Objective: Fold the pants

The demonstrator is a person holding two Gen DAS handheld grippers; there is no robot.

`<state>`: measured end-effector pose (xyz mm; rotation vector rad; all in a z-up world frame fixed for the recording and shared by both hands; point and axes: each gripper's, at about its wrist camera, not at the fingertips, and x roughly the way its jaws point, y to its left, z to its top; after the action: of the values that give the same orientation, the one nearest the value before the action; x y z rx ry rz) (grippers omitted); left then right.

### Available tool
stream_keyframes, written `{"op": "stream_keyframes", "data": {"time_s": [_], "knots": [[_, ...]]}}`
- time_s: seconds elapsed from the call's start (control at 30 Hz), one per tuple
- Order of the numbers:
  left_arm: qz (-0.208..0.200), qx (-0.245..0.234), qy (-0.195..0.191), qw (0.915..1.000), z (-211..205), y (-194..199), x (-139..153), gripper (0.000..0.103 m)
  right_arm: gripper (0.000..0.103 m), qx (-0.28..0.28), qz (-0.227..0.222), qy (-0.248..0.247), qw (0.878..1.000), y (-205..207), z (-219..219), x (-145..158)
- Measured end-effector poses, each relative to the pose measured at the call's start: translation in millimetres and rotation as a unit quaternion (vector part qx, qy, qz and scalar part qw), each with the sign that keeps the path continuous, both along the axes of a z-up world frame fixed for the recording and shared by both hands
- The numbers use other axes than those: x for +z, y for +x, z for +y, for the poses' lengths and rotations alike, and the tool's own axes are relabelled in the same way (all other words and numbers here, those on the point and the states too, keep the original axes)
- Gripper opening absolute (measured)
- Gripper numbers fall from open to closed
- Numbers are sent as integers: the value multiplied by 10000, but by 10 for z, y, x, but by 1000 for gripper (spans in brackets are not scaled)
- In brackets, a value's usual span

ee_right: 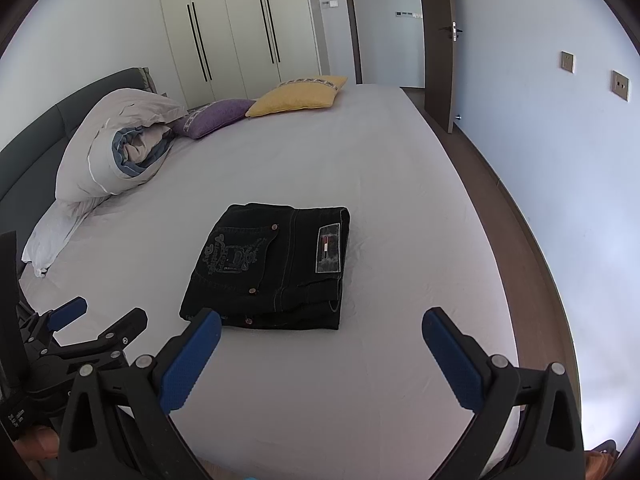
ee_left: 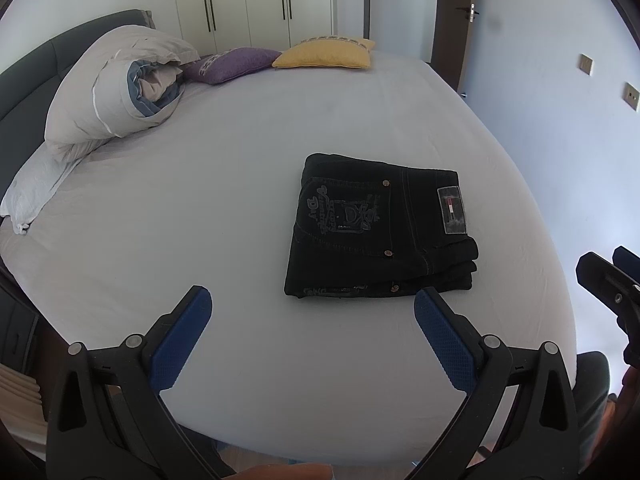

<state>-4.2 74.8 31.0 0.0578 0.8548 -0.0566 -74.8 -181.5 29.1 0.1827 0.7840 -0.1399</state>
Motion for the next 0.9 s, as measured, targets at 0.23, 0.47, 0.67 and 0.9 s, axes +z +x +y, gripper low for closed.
{"op": "stream_keyframes", "data": {"time_s": [0.23, 0.47, 0.67, 0.9], "knots": [[12, -6, -5, 10000, 10, -11, -16, 103, 103, 1, 15, 1, 10000, -9, 2, -15], [21, -12, -14, 10000, 14, -34, -43, 103, 103, 2, 12, 2, 10000, -10, -1, -18], [20, -12, -17, 10000, 19, -36, -46, 103, 103, 5, 29, 16, 10000, -10, -1, -35], [37, -31, -12, 10000, 20, -44, -65, 103, 103, 6, 43, 14, 10000, -18, 2, -54]]}}
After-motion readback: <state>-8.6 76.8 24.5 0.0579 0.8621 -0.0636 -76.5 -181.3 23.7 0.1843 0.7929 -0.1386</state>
